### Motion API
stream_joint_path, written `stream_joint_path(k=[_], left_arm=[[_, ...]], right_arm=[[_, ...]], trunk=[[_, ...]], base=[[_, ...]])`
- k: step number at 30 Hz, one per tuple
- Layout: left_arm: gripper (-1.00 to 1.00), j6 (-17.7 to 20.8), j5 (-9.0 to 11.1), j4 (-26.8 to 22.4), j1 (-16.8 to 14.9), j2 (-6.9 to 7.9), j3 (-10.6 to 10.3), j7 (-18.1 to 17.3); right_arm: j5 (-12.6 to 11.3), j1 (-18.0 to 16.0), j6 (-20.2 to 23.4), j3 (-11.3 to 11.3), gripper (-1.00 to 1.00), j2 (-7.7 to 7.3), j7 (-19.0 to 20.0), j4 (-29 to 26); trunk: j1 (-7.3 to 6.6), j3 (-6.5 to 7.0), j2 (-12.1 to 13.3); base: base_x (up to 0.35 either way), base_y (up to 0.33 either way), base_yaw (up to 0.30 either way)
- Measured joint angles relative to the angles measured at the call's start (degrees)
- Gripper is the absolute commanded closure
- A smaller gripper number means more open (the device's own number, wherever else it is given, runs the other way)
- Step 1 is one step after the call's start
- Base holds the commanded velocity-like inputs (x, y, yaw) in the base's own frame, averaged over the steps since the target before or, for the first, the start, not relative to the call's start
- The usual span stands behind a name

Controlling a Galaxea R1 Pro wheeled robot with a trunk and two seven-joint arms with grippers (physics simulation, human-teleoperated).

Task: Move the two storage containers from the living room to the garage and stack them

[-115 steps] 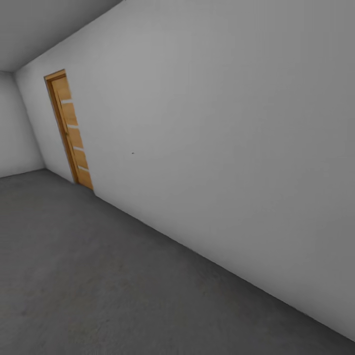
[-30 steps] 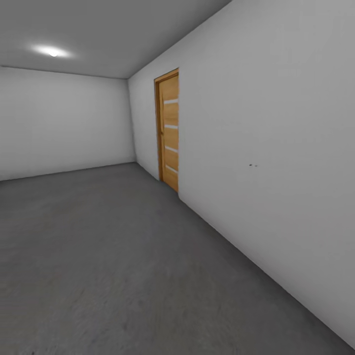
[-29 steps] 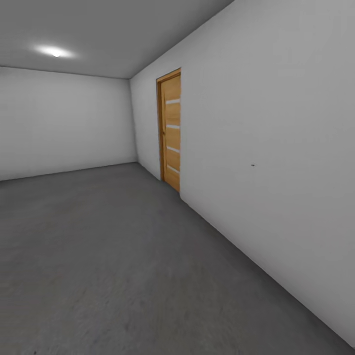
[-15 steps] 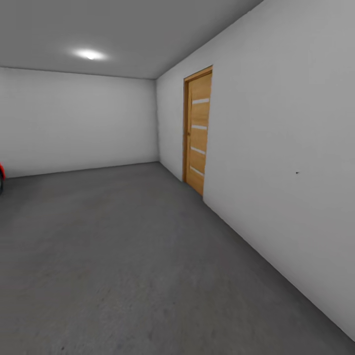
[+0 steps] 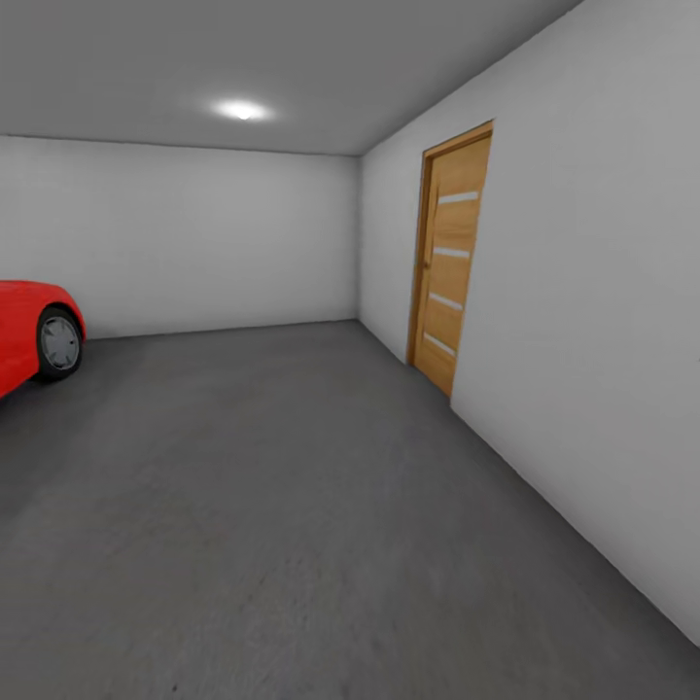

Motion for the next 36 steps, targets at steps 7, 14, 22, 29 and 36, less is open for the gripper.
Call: stream_joint_path(k=[7,14,22,29,36], left_arm=[[-1.00,0.00,-0.06,0.00,0.00,0.00,0.00,0.00],[-1.00,0.00,-0.02,0.00,0.00,0.00,0.00,0.00],[-1.00,0.00,-0.09,0.00,0.00,0.00,-0.07,0.00],[-1.00,0.00,-0.02,0.00,0.00,0.00,-0.01,0.00],[-1.00,-0.06,0.11,-0.01,0.00,0.00,0.06,0.00]], right_arm=[[0.03,0.02,0.00,0.04,-1.00,0.00,0.00,-0.01],[0.08,0.00,0.00,0.09,-1.00,0.00,0.00,-0.02],[0.08,0.01,0.00,0.11,-1.00,0.00,0.00,-0.02],[0.08,0.04,0.00,0.11,-1.00,0.00,0.00,-0.02],[0.05,0.01,0.00,0.12,-1.00,0.00,0.00,-0.02]], trunk=[[0.00,0.01,0.00],[0.00,0.01,0.00],[0.00,0.01,0.00],[0.00,0.01,0.00],[0.00,0.01,0.00]], base=[[0.288,0.161,0.117],[0.308,0.132,0.012],[0.320,0.076,0.001],[0.327,0.010,0.000],[0.328,0.001,0.000]])
